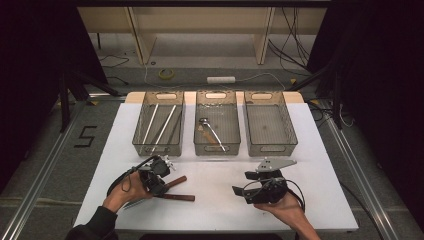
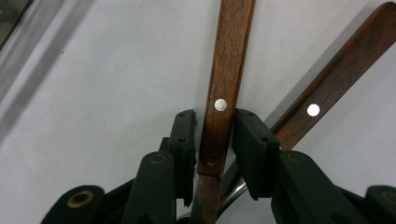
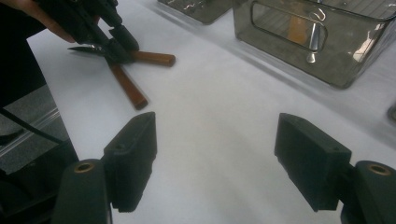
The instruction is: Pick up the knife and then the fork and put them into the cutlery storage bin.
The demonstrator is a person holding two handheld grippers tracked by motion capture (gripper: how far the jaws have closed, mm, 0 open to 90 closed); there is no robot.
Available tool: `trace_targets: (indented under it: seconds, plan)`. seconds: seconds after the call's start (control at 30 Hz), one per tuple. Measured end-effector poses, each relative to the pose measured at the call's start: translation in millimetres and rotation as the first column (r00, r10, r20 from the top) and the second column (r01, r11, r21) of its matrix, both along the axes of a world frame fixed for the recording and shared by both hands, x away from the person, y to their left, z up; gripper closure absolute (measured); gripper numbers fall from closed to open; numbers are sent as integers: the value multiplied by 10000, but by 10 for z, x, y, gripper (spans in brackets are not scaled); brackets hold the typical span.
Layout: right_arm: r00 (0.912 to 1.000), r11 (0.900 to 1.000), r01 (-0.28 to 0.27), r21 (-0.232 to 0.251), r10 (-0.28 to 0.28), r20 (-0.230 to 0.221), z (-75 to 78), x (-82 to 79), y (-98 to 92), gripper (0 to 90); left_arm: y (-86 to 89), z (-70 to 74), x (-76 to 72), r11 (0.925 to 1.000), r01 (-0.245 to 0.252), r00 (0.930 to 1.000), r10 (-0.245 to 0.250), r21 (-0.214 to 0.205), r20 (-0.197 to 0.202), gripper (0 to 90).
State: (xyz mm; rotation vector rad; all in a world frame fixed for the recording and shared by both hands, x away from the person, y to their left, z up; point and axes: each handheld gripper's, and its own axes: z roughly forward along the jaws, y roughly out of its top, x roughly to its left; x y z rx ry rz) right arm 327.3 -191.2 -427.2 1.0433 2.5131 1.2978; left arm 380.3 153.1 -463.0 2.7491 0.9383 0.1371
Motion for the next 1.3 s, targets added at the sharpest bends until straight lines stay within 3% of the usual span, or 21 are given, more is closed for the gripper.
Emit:
trace_targets:
  seconds: [0.83,1.0,1.3]
  plan:
    - [10000,10000,-55,41,55,9,11,-3,18,320,2,10,6,9997,194,9998,-195,-161,-102,762]
    - [9997,9997,-259,-3,259,-7,0,-23,86,320,0,41,5,9994,151,9998,-154,-326,-86,764]
    - [9937,9939,-1033,-378,1048,399,-22,-99,327,319,-77,105,-50,9950,495,9986,-511,-868,-168,764]
